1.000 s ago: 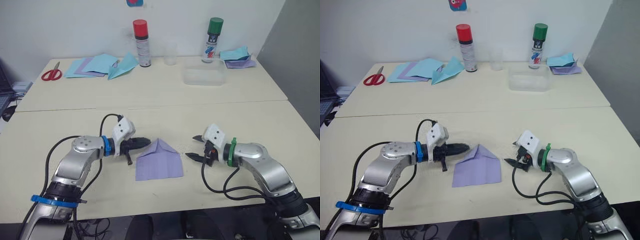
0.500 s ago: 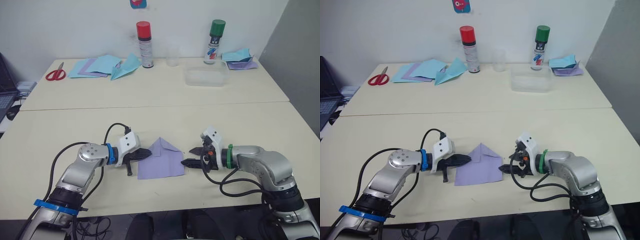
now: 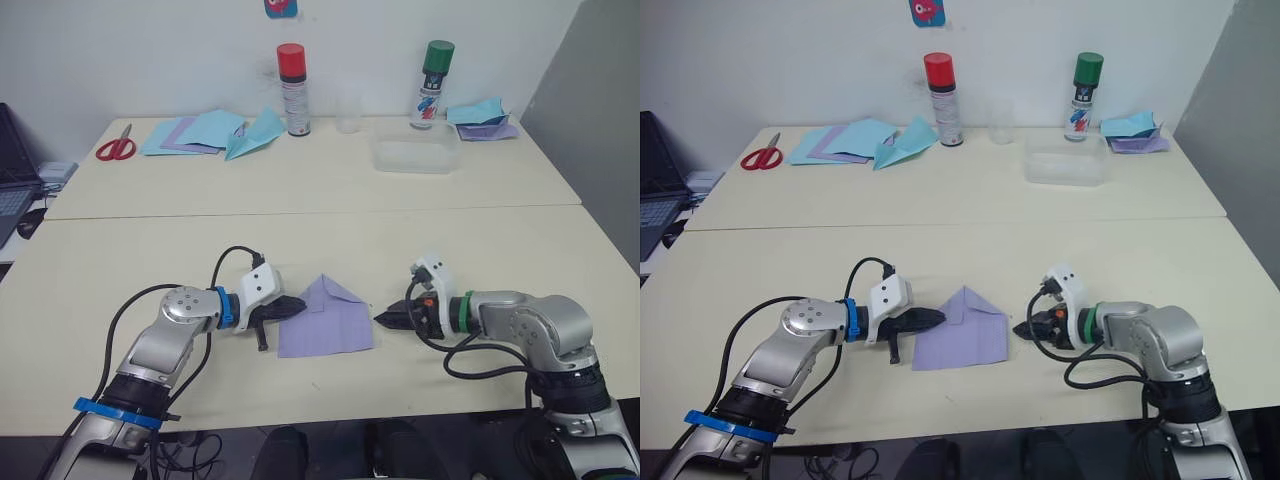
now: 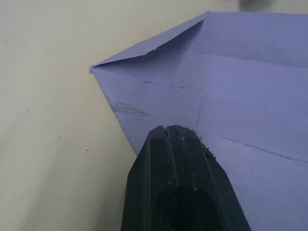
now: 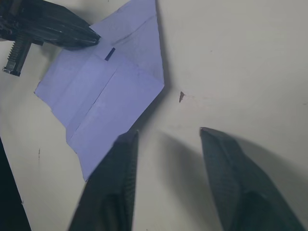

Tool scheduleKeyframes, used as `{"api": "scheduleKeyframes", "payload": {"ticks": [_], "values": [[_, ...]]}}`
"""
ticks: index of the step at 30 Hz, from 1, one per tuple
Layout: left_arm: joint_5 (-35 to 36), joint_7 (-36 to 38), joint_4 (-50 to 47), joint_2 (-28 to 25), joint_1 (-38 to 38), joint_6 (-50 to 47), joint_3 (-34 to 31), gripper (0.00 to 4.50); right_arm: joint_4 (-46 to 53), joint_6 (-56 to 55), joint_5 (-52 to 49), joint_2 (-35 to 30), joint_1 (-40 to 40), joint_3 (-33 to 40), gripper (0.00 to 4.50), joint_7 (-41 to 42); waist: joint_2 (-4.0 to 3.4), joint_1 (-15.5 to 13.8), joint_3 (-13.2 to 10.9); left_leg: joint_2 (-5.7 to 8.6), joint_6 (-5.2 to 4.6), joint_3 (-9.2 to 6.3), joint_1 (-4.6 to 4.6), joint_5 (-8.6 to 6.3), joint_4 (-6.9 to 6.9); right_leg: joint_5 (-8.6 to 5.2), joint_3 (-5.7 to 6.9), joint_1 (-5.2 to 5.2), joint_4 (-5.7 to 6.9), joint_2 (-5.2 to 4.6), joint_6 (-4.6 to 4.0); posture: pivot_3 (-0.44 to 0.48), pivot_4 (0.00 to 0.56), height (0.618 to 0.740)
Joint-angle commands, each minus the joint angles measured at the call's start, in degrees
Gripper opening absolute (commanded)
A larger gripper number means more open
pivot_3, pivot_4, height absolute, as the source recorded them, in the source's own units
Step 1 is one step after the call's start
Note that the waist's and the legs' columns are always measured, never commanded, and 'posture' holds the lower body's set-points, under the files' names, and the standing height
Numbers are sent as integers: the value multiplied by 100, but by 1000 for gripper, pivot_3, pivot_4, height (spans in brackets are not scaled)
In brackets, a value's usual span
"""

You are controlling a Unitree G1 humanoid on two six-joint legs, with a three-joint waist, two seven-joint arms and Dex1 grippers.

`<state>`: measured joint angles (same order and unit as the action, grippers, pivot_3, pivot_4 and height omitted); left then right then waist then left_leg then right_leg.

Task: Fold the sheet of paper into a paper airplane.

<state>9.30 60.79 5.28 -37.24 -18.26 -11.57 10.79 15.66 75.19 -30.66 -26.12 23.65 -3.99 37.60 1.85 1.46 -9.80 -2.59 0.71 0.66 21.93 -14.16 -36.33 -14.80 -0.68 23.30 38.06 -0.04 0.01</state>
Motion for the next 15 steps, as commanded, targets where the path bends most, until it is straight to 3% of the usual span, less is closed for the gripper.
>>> {"api": "scheduleKeyframes", "payload": {"ticks": [1, 3, 10, 15], "values": [[-154, -2, 136, 51, 126, -61, 166, 0, 91, -706, 230, -309, 4, -367, 703, 168, -1, 0, 1, 0, 0, 0, 0, 0, 0, 0, 0, 0, 0, 0, 0, 0, 150, 740], [-150, -9, 131, 58, 138, -61, 164, 0, 125, -1099, 397, -494, -34, -676, 21, 282, -1, 0, 1, 2, 0, 1, 0, 0, 0, 0, -4, 0, -3, 0, 0, 0, 150, 740], [-140, -45, 48, 147, 179, -116, 178, 0, 309, -1657, 623, -543, -151, -1294, 21, 328, -1, -1, 1, 1, 0, 0, 0, 0, -1, 0, -3, -1, -4, -1, 2, 0, 150, 740], [-138, -58, 0, 188, 207, -137, 193, 0, 75, -1579, 452, -19, -144, -989, 21, 62, 1, 2, 2, -1, 0, 0, -1, 0, -3, 1, -4, -2, -3, -1, 2, 0, 150, 740]]}}
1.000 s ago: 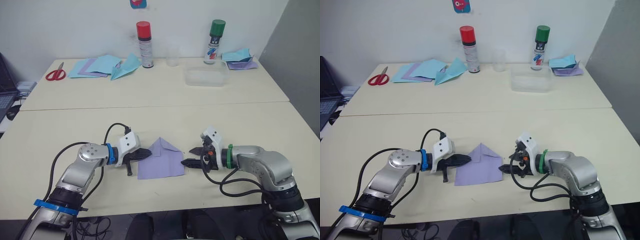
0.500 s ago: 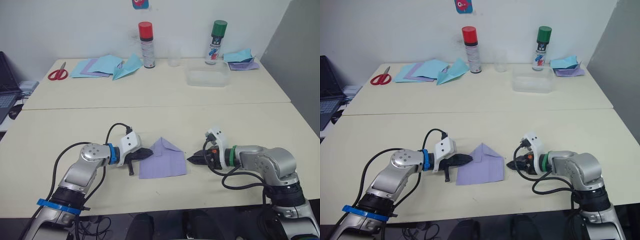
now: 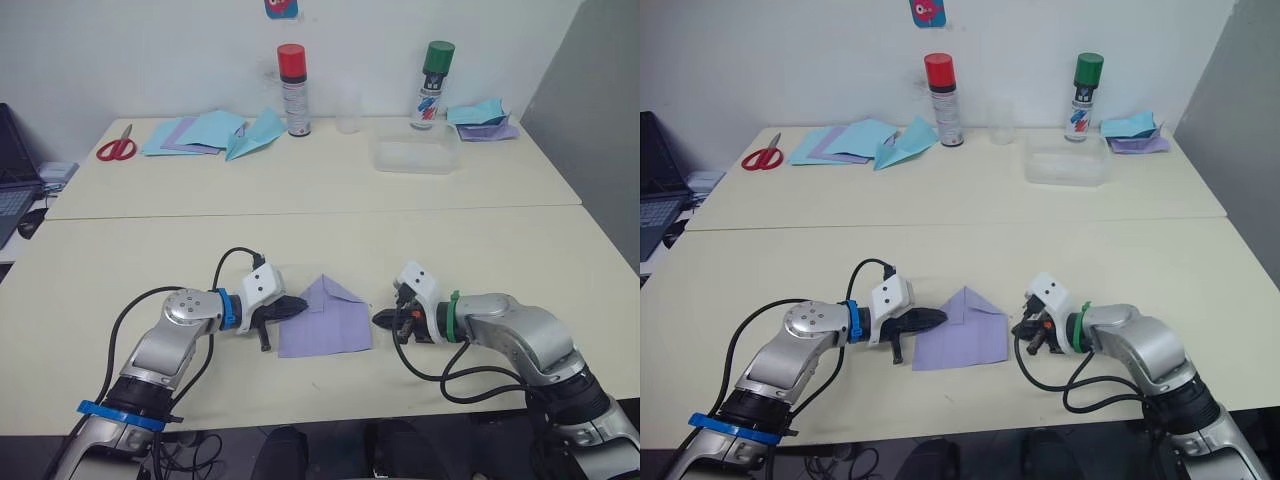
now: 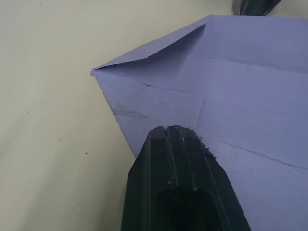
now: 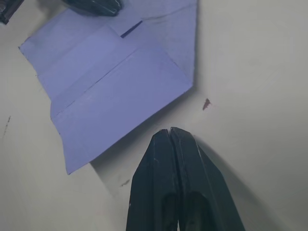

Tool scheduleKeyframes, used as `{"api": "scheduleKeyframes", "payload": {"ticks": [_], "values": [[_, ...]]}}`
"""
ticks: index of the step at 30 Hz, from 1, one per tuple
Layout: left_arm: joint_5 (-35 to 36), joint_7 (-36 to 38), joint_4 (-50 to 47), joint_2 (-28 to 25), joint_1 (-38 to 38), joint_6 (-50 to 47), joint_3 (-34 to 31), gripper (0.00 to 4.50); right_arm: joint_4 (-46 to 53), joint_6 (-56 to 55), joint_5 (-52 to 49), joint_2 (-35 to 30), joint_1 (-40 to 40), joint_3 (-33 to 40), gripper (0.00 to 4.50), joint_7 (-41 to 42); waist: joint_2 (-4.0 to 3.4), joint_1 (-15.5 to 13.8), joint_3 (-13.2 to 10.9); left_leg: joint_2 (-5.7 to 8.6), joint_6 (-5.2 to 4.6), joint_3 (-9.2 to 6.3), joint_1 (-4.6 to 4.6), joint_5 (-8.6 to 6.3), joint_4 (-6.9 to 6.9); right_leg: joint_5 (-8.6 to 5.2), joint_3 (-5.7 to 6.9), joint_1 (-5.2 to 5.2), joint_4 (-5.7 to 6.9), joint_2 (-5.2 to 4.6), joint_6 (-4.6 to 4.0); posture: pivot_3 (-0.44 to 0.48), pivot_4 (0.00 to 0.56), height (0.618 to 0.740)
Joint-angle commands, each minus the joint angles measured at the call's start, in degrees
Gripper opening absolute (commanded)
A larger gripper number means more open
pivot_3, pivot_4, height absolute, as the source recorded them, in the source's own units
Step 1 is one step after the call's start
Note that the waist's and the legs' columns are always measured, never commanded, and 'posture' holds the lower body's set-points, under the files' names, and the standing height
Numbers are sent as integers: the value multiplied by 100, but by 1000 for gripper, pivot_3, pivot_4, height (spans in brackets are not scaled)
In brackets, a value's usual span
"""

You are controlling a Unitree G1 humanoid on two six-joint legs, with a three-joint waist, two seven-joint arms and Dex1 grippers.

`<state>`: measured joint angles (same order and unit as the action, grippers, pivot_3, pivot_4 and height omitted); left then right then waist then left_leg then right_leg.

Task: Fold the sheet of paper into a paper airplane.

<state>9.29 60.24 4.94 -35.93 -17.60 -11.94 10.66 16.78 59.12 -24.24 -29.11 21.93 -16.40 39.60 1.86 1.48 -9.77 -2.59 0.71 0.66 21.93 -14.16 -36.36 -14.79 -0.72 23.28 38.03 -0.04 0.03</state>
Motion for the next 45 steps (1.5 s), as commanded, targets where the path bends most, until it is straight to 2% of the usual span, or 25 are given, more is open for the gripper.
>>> {"api": "scheduleKeyframes", "payload": {"ticks": [1, 6, 12, 21, 31, 37, 40, 45], "values": [[-138, -4, 30, 60, 149, -100, 207, 0, -94, 94, -266, 423, 47, 400, 21, -203, 0, 0, 0, 0, 0, 0, 0, 0, -1, 0, 0, 0, 2, 0, 0, 0, 150, 740], [-146, 2, 35, 47, 169, -97, 198, 0, -184, 329, -571, 841, 128, 918, 21, -386, 0, -4, 0, 1, 0, 1, 3, 0, -3, 0, -2, 0, 0, -1, 0, 0, 150, 740], [-164, 12, 99, 45, 127, -81, 195, 0, -141, 438, -685, 1145, 229, 1072, 21, -594, -1, -3, 0, -1, 0, -1, 1, 0, -3, 1, -1, 0, 2, -1, 1, 0, 150, 740], [-183, 38, 176, 65, 29, -77, 212, 0, -117, 539, -729, 1354, 405, 1000, 21, -786, -1, -3, 0, 0, 0, 1, 2, 0, -3, 1, -2, 0, 1, -1, 1, 0, 150, 740], [50, -110, 209, 397, -358, -868, 83, 0, -126, 485, -689, 1522, 485, 931, 21, -921, -1, -4, 1, 2, 0, -1, 5, 0, -6, 2, -1, 0, 1, 0, 2, 0, 150, 740], [-54, 52, 123, 227, -392, -935, 201, 0, -204, 435, -647, 1583, 519, 853, 21, -980, -1, 5, 1, 0, 0, -4, 5, 0, -6, 2, 2, 1, 4, 2, 2, 0, 150, 740], [-50, -22, 100, 129, -372, -1015, 70, 0, -221, 437, -630, 1570, 533, 827, 21, -985, -1, 20, 0, -1, 0, -3, 5, 0, -6, 2, 0, 1, 3, 3, 2, 0, 150, 740], [469, 15, -200, 83, -282, -1375, -346, 0, -269, 418, -610, 1567, 535, 792, 21, -985, -1, 45, 0, -4, 0, -2, 6, 0, -5, 2, -3, 5, 3, 8, 2, 0, 150, 740]]}}
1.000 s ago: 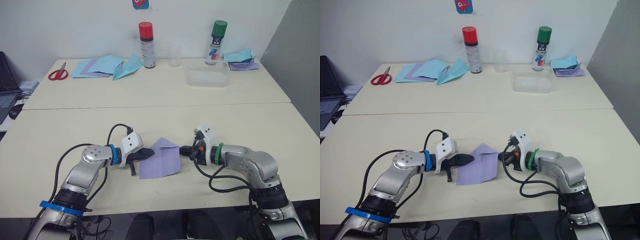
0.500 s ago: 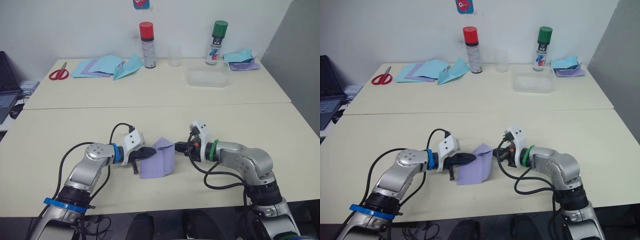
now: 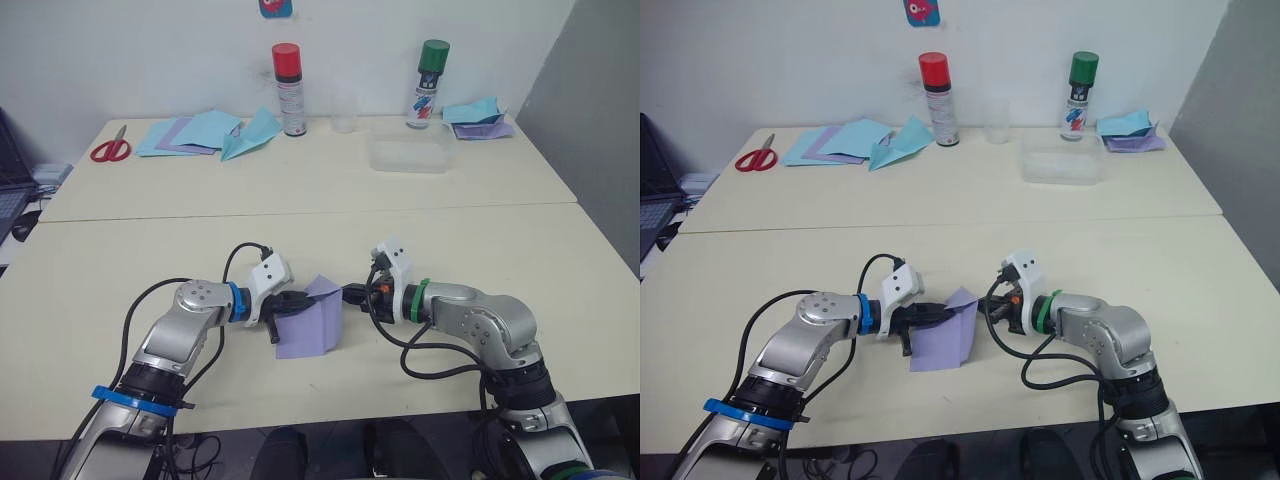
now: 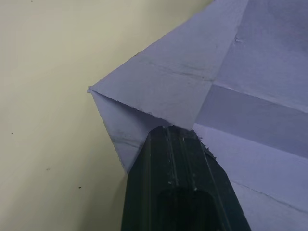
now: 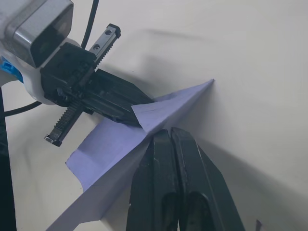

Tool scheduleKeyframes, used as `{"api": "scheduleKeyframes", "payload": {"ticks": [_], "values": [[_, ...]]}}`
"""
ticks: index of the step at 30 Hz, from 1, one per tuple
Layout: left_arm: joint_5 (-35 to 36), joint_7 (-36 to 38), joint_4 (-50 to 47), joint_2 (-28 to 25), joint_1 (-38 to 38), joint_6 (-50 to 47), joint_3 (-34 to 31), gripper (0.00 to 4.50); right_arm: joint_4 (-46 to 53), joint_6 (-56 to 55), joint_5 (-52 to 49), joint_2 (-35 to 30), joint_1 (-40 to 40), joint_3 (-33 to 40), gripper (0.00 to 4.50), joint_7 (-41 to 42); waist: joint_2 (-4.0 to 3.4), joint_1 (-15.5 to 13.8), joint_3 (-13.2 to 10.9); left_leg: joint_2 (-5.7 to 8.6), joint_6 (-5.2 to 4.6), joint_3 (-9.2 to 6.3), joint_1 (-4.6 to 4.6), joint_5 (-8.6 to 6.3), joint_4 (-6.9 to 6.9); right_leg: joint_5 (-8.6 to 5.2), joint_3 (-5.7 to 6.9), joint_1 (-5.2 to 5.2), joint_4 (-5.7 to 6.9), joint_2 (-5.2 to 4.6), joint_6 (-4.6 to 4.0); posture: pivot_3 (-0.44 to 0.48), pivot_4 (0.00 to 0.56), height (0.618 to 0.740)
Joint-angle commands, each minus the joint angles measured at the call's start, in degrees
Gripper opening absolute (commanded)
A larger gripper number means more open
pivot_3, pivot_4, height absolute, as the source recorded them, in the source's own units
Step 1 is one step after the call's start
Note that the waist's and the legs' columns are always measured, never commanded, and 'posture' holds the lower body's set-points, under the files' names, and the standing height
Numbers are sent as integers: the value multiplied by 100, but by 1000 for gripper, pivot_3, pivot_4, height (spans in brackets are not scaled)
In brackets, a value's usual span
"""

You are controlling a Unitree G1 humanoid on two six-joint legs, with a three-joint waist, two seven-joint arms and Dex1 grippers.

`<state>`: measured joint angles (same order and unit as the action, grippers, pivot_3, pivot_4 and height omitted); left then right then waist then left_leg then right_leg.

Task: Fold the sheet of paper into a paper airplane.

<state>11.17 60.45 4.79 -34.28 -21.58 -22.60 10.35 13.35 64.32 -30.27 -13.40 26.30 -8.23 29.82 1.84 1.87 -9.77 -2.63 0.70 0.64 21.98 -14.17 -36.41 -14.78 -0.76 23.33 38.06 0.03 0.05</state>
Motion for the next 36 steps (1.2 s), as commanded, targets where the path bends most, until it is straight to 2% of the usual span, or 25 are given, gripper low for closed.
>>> {"api": "scheduleKeyframes", "payload": {"ticks": [1, 7, 19, 23, 29, 36], "values": [[345, 11, -252, -102, 125, -351, -354, 0, 60, -109, -2, 2, 97, -32, 21, -9, 0, 8, -1, -2, 0, 0, 0, 0, 0, 0, -1, 2, 1, 1, 0, 0, 150, 740], [579, 14, -474, -229, 88, -674, -515, 0, -4, -161, 14, 16, 78, -69, 21, -13, 0, -6, -2, -2, 0, -9, 18, 0, 1, 0, 12, 19, 2, 5, -1, 0, 150, 740], [787, -302, -507, 36, -150, -802, -637, 0, -45, -198, 25, 8, 83, -86, 21, -17, 0, -11, -2, 0, 0, -5, 61, 0, -5, 0, 5, 50, 0, 6, -1, 0, 150, 740], [739, -219, -524, 99, -162, -729, -482, 0, -12, -180, 20, 12, 67, -91, 21, -32, 0, -12, -2, 0, 0, -7, 95, 0, -32, 1, 9, 77, 15, 10, -2, 0, 150, 740], [455, -136, -419, 94, -162, -449, -110, 0, 25, -162, 6, 34, 47, -105, 21, -65, 1, -13, -2, 1, 0, -6, 93, 0, -51, 1, 4, 77, 35, 12, -1, 0, 150, 740], [308, -103, -246, 158, -215, -302, 37, 0, 148, -68, -124, 205, 53, -93, 21, -154, 1, -11, -2, 5, 0, -7, 80, 0, -58, 1, 4, 82, 73, 24, -1, 0, 150, 740]]}}
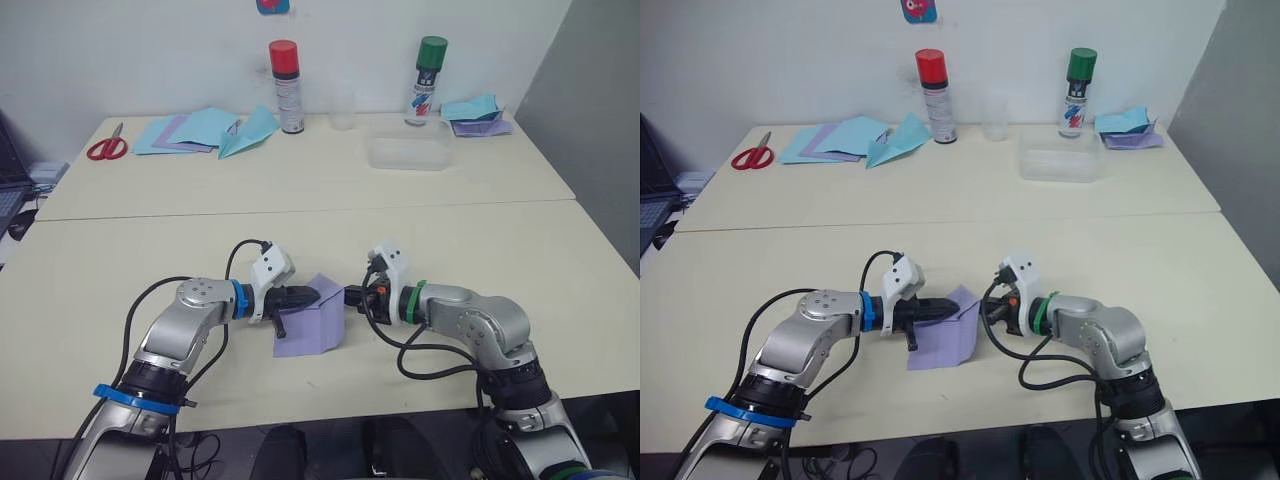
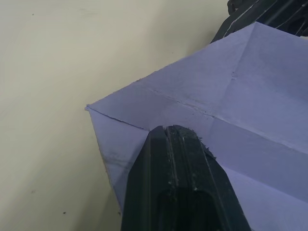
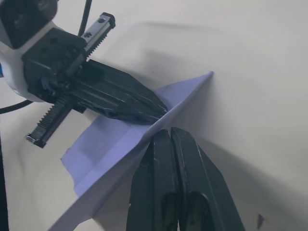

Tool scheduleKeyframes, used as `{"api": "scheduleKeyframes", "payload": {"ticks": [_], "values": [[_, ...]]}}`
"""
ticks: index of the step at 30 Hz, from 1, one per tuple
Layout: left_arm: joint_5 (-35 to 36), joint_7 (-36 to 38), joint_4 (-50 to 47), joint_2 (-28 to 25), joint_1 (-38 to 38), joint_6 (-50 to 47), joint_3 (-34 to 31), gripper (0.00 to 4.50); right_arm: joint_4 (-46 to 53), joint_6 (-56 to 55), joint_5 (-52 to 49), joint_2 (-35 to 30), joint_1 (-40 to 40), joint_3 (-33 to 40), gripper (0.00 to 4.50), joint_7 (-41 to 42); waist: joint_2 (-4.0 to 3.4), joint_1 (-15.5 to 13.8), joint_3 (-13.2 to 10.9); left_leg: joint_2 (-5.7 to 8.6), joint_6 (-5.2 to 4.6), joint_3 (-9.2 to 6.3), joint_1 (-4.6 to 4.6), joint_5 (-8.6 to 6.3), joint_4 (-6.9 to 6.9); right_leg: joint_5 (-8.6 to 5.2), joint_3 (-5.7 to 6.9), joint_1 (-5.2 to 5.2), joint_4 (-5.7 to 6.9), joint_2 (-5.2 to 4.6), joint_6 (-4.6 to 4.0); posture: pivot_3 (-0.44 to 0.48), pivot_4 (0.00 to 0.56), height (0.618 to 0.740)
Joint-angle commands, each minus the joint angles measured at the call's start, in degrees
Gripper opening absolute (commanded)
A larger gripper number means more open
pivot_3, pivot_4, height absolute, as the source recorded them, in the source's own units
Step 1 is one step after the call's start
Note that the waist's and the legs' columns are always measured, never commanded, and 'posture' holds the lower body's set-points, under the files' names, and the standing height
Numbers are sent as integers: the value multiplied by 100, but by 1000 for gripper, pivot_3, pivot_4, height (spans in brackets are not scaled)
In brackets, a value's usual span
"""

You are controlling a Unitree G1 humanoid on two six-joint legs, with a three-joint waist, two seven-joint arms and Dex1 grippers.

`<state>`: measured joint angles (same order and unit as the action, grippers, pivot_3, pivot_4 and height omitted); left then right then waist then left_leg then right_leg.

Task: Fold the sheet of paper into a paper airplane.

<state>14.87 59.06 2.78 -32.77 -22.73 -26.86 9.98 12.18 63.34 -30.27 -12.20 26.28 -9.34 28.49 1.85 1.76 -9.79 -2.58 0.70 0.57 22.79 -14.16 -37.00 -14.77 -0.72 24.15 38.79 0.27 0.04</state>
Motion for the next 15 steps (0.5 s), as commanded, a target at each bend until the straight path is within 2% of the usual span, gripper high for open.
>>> {"api": "scheduleKeyframes", "payload": {"ticks": [1, 9, 15], "values": [[-73, 45, -42, 0, -94, 126, 74, 0, 290, 47, -141, 112, 50, 12, 21, -31, 0, 1, 0, 0, 0, -1, -1, 0, -1, 0, 1, 0, 3, 4, 0, 0, 150, 740], [-194, 126, -8, -221, -22, 204, 77, 0, 272, 58, -138, 263, 85, -8, 21, -40, 0, 4, 0, -5, 0, -4, -3, 0, 0, -1, -1, 3, 7, 14, -1, 0, 150, 740], [-191, 80, 16, -175, 7, 204, 77, 0, 167, 5, -84, 398, 166, -75, 21, -44, 0, 5, 0, -5, 0, -3, -3, 0, 0, -1, -3, 4, 7, 14, -1, 0, 150, 740]]}}
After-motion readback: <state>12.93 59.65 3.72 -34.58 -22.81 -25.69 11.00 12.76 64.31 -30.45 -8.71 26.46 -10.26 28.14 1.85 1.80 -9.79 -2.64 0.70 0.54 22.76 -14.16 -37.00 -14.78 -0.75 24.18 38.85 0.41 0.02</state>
